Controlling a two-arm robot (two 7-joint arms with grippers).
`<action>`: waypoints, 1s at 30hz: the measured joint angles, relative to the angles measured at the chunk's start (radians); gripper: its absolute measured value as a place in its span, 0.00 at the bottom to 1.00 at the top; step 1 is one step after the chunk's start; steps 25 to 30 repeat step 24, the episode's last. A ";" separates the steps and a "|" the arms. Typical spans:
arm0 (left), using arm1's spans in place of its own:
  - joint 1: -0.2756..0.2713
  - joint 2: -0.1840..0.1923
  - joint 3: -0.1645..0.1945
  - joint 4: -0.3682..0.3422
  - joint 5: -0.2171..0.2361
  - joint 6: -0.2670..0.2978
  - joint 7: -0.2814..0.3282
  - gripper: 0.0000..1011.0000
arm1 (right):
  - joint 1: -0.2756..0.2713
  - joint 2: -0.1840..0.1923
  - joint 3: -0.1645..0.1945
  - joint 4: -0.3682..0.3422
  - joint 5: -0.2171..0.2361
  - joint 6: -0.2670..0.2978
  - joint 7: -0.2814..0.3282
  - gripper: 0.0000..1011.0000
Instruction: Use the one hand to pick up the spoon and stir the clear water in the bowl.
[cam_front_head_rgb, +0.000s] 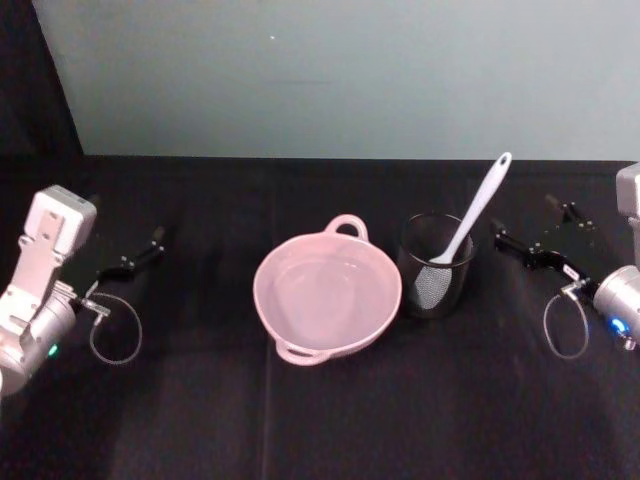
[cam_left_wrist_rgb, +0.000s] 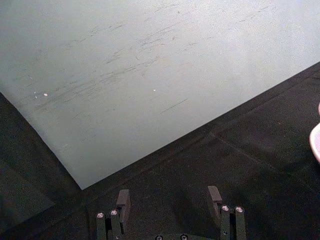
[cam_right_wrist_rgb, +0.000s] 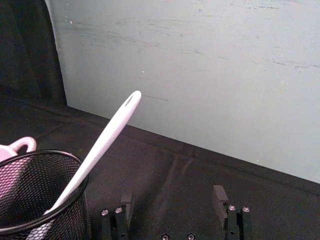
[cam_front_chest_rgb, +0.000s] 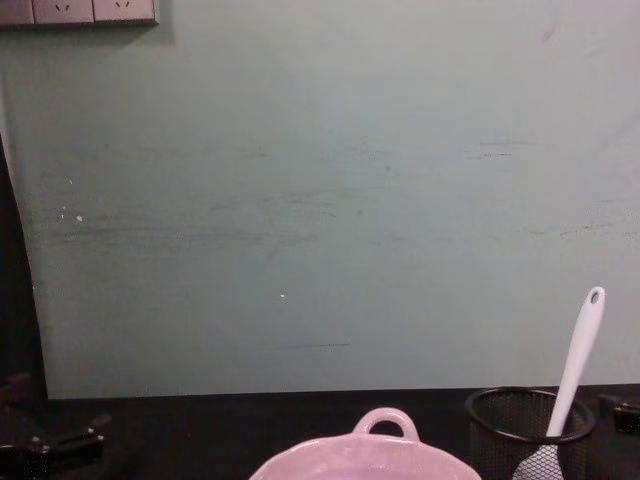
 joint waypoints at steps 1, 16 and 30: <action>0.000 0.000 0.000 0.000 0.000 0.000 0.000 1.00 | 0.000 0.000 0.000 0.000 0.001 0.000 0.001 0.99; 0.000 0.000 0.000 0.000 0.000 0.000 0.000 1.00 | -0.001 0.001 0.003 0.002 0.015 -0.001 0.009 0.99; 0.000 0.000 0.000 0.000 0.000 0.000 0.000 1.00 | -0.002 0.002 0.004 0.002 0.018 -0.002 0.012 0.99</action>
